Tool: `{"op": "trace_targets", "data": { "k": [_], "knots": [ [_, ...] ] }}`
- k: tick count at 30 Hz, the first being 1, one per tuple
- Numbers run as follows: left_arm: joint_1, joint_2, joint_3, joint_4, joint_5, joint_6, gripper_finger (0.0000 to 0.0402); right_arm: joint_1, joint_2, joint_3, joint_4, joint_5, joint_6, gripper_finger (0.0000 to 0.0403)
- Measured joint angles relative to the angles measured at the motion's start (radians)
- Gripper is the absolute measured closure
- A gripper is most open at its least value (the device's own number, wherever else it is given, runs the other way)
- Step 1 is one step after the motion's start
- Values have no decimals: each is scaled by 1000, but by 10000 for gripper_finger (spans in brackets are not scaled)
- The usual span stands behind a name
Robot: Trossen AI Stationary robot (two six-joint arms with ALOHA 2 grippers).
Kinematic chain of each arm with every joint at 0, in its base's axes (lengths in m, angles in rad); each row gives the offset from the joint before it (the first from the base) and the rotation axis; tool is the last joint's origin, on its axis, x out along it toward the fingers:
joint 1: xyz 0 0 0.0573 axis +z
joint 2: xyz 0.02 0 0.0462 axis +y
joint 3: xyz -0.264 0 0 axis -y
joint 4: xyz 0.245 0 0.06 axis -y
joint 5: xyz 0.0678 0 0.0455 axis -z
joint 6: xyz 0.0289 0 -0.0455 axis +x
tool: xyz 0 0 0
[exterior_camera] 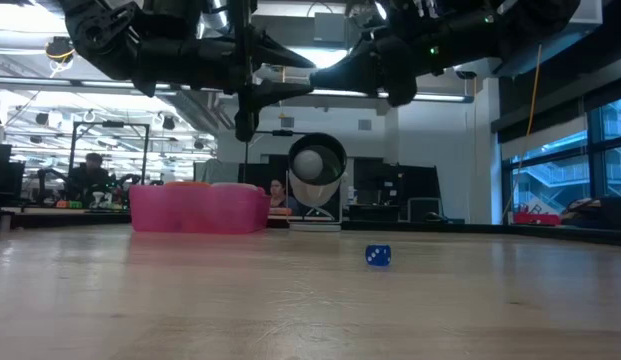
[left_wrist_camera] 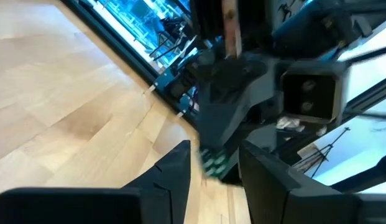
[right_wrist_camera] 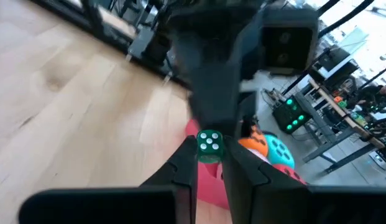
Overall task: Pick & Place Dice
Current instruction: Put the small green dice into the red bin
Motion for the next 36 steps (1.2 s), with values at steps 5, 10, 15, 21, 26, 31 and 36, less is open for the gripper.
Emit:
{"op": "trace_targets", "data": {
  "k": [5,10,15,21,26,31,36],
  "knots": [
    [1,0,0,-14,3,12,274,0,-1,2,14,-1,0,353],
    [1,0,0,-14,-1,9,274,0,-1,12,7,-3,-3,353],
    [1,0,0,-13,-19,8,274,0,-1,12,0,-6,-14,353],
    [1,0,0,-11,-27,-15,274,0,-1,12,-9,-6,-20,353],
    [1,0,0,-11,-26,-29,274,-7,-1,12,-9,-7,-22,352],
    [1,0,0,-10,-26,-28,274,-10,-1,12,-9,-17,-22,352],
    [1,0,0,-10,-26,-9,274,-10,-1,12,-9,-18,-23,352]
  ]
}}
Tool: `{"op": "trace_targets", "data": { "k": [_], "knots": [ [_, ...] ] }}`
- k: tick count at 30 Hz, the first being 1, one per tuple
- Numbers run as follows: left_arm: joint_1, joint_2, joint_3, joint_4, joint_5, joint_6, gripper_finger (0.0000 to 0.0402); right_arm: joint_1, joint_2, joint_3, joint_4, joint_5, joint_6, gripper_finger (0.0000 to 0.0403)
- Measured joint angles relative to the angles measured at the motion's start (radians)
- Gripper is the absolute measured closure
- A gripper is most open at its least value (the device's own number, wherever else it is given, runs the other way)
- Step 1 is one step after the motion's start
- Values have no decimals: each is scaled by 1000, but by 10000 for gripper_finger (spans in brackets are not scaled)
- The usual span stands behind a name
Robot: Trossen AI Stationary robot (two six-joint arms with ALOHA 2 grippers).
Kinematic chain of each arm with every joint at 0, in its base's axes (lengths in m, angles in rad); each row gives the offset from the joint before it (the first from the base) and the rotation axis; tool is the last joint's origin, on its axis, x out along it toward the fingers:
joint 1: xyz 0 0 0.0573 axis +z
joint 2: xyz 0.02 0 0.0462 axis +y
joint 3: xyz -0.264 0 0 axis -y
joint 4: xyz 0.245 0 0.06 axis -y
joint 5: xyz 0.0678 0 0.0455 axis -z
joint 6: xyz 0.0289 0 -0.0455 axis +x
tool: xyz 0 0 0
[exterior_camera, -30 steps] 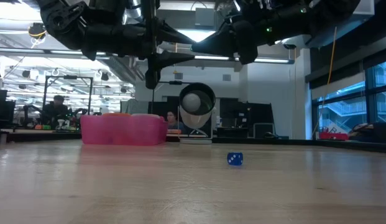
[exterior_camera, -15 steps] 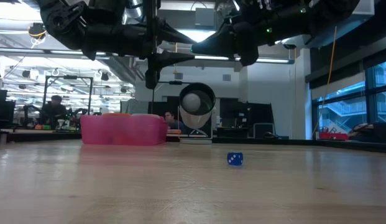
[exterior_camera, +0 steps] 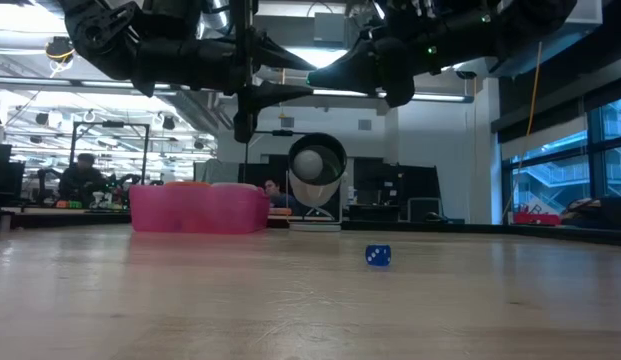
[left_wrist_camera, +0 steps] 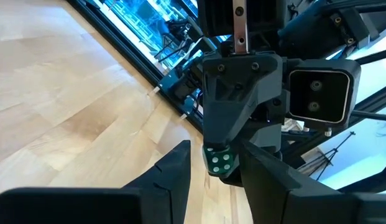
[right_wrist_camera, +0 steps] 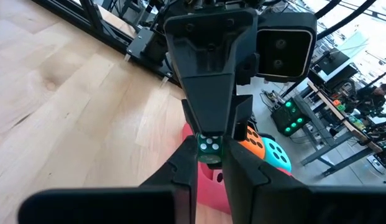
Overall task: Pick & Place Dice
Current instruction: Put the small green dice into the red bin
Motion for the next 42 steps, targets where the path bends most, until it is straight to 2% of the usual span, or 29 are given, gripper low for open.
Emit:
{"op": "trace_targets", "data": {
  "k": [5,9,19,28,37,42],
  "knots": [
    [0,0,0,0,1,7,282,-1,0,0,0,0,-1,352],
    [0,0,0,0,8,7,308,-13,0,0,0,-32,-2,352],
    [0,0,-2,-3,7,7,367,-21,0,0,-2,-32,-3,352],
    [0,0,-2,-3,10,51,375,-21,0,0,-2,-47,-3,351],
    [0,0,-2,1,9,87,385,-21,0,0,3,-51,1,320],
    [0,0,-2,2,9,94,385,-21,0,0,4,-52,1,320]
  ]
}}
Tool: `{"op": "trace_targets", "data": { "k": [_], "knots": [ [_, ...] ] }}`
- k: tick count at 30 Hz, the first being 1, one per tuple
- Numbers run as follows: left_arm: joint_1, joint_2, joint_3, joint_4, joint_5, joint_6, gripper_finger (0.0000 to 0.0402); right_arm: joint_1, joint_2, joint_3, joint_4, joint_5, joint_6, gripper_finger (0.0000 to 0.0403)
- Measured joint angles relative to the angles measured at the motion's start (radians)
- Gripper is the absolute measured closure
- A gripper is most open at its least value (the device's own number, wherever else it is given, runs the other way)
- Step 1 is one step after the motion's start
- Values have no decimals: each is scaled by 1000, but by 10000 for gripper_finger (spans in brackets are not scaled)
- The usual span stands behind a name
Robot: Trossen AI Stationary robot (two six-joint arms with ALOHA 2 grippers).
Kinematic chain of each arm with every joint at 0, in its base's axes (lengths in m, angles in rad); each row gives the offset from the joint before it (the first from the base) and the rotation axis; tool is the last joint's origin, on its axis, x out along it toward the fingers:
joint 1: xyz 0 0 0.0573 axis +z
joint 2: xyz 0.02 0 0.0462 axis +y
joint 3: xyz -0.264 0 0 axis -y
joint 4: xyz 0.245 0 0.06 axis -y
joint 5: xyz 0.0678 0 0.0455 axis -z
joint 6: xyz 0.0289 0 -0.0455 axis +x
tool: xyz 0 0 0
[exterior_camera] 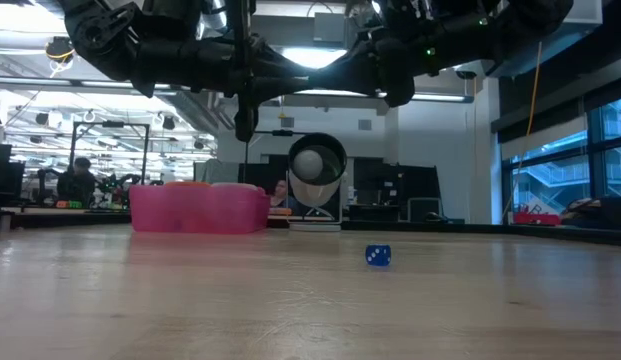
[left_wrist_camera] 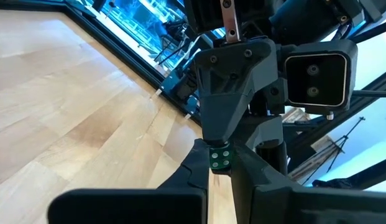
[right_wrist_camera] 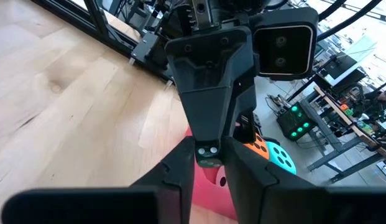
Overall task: Pick & Place Dice
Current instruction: Put the small green dice into the red bin
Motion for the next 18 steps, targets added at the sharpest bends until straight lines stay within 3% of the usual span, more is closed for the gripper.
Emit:
{"op": "trace_targets", "data": {
  "k": [9,18],
  "knots": [
    [0,0,0,-2,24,22,386,0,0,0,-3,-3,5,315],
    [2,0,2,-2,23,51,386,1,0,0,-4,-3,30,255]
  ]
}}
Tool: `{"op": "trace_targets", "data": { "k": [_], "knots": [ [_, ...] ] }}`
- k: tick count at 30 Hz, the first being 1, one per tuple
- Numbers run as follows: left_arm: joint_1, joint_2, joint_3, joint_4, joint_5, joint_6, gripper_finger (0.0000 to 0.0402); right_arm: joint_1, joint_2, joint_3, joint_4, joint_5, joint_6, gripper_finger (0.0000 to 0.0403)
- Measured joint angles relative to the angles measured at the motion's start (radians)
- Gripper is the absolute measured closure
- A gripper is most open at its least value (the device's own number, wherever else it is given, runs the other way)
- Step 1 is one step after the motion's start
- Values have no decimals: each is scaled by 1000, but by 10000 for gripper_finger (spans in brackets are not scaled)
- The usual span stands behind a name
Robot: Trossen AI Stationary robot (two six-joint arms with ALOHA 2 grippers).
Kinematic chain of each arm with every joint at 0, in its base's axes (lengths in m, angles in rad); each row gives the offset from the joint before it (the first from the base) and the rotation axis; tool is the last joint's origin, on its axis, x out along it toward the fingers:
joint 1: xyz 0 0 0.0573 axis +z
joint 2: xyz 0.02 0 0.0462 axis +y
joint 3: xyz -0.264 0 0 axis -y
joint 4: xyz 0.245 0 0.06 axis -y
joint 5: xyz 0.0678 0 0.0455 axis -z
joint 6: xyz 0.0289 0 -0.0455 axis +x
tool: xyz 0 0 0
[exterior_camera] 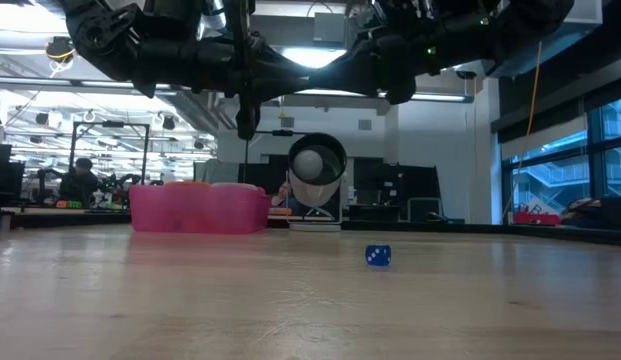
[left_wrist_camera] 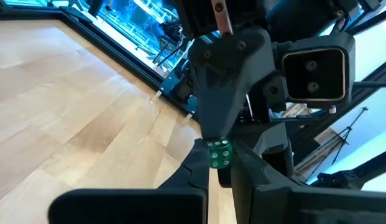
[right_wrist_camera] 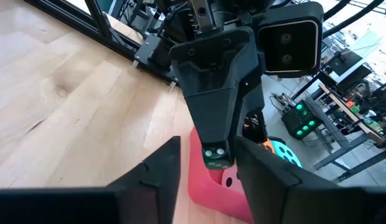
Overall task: Pick & Place Dice
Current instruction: Put the small green dice into the red bin
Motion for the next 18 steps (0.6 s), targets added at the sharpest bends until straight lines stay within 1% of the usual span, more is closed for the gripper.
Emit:
{"op": "trace_targets", "data": {
  "k": [5,8,12,18],
  "knots": [
    [-1,0,0,-1,8,24,386,-1,0,0,0,8,0,211],
    [0,0,0,-1,6,41,386,0,-6,0,-3,11,0,194],
    [0,0,0,-2,4,60,387,8,-17,0,-3,30,-1,183],
    [14,-3,0,-4,9,99,387,36,-43,0,-20,34,-1,181]
  ]
}}
